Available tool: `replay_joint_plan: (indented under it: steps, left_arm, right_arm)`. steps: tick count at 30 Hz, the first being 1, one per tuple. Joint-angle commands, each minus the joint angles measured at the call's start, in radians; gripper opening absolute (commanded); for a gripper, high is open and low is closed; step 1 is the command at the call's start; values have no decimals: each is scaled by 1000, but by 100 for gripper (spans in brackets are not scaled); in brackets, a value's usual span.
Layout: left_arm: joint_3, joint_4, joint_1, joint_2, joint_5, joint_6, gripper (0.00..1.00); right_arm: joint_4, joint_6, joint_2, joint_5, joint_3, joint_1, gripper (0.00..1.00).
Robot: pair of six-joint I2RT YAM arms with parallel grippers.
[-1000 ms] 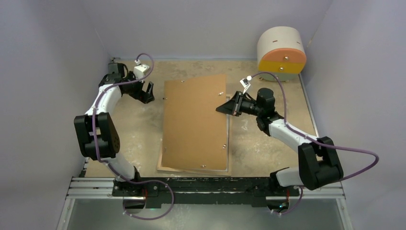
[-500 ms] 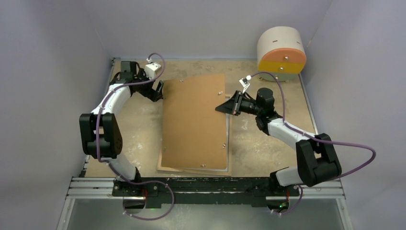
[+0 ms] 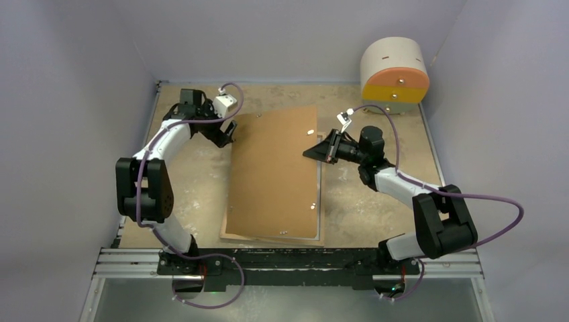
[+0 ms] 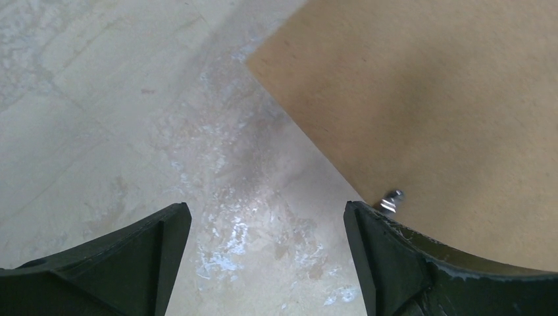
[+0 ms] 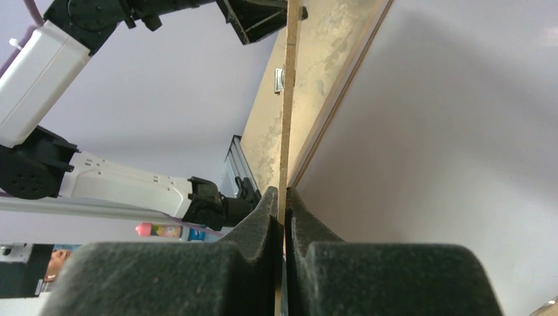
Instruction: Put the photo into the frame
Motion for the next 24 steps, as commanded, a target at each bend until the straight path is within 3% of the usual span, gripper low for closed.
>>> replay_joint_plan:
  steps: [1,13,24]
  left_arm:
    - [-34,-52,-40,-35,58,49,93]
    - [-84,-114,-39,-98,81,121,92]
    - [2,45,3,-37,-197,3,92]
  right_arm:
    - [75,-6,-6,-21,4,14,0]
    - [69,-12,10,-9,-7,14,0]
    - [85,-1,18,-18,-9,14,0]
